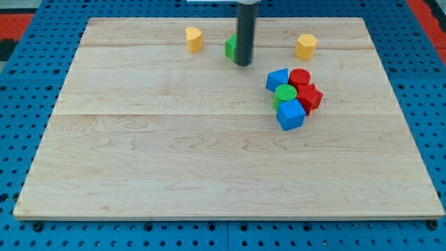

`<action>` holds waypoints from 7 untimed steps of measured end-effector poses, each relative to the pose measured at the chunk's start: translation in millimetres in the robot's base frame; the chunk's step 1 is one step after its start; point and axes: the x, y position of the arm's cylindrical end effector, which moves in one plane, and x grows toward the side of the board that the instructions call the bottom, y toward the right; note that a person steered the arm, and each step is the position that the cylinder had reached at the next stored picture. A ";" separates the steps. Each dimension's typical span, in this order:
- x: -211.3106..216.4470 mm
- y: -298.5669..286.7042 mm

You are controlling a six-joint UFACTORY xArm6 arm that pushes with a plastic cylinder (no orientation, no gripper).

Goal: Move the yellow hexagon on top of blue triangle

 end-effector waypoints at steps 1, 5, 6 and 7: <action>-18.6 40.0; -94.4 192.8; -67.3 186.4; -37.9 149.8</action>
